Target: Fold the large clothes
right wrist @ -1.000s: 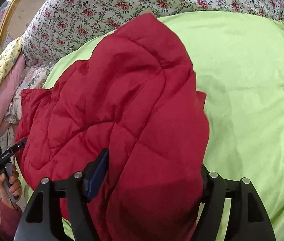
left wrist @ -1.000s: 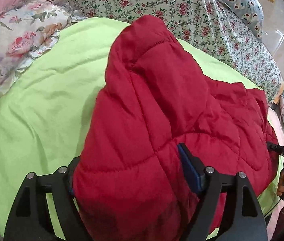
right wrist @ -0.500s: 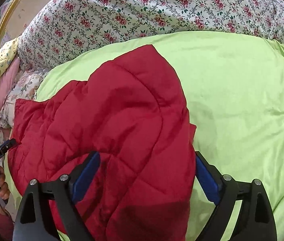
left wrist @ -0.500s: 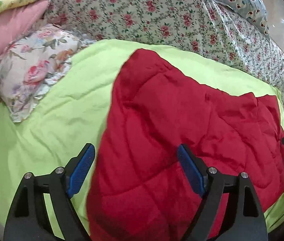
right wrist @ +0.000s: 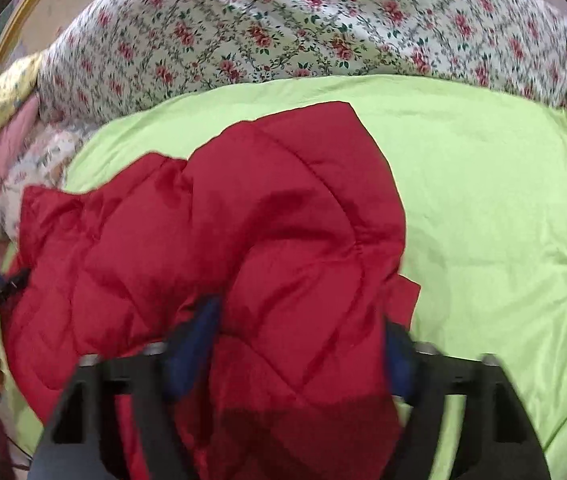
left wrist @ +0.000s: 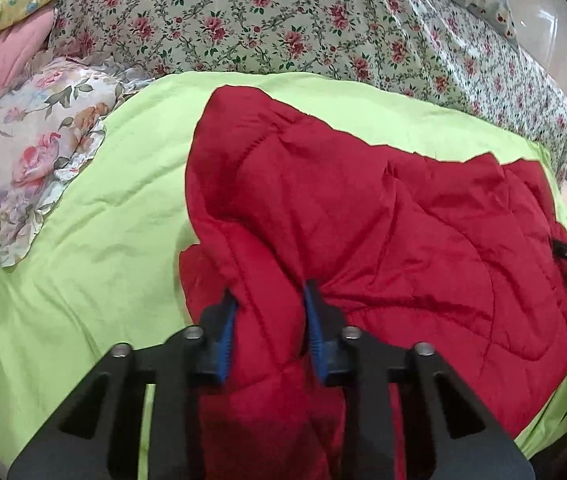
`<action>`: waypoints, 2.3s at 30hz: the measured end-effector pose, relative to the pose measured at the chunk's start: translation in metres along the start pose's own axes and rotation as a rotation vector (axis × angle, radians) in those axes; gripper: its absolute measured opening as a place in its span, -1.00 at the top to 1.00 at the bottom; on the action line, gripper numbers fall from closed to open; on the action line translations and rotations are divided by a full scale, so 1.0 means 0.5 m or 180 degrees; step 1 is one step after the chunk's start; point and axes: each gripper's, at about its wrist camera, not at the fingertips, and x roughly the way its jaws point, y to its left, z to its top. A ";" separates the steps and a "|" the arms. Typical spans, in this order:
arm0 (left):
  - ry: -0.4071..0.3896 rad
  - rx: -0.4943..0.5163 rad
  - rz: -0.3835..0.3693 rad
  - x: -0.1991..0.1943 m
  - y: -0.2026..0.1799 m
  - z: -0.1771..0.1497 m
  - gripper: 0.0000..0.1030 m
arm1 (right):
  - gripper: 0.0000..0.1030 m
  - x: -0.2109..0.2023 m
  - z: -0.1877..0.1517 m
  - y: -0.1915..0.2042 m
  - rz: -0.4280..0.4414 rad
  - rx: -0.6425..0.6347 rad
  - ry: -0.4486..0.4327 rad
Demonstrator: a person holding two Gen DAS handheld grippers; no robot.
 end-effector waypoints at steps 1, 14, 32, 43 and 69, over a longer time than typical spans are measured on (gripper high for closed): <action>-0.0011 -0.0013 -0.0013 -0.001 0.000 0.001 0.56 | 0.08 -0.001 -0.002 0.003 -0.0022 -0.0034 -0.0019; -0.0202 -0.0253 -0.0163 0.014 0.010 0.077 0.68 | 0.73 -0.042 0.044 -0.028 -0.0014 0.0220 -0.0438; 0.0165 -0.0185 0.0039 0.116 0.000 0.068 0.68 | 0.71 0.049 0.024 -0.042 -0.0213 0.0253 -0.0114; 0.0208 -0.0115 0.0145 0.102 -0.004 0.070 0.32 | 0.62 0.057 0.027 -0.051 -0.0193 0.0373 -0.0067; -0.0158 -0.0280 -0.0053 -0.067 0.005 -0.023 -0.52 | -0.40 -0.122 -0.053 -0.030 -0.0008 0.0496 -0.0363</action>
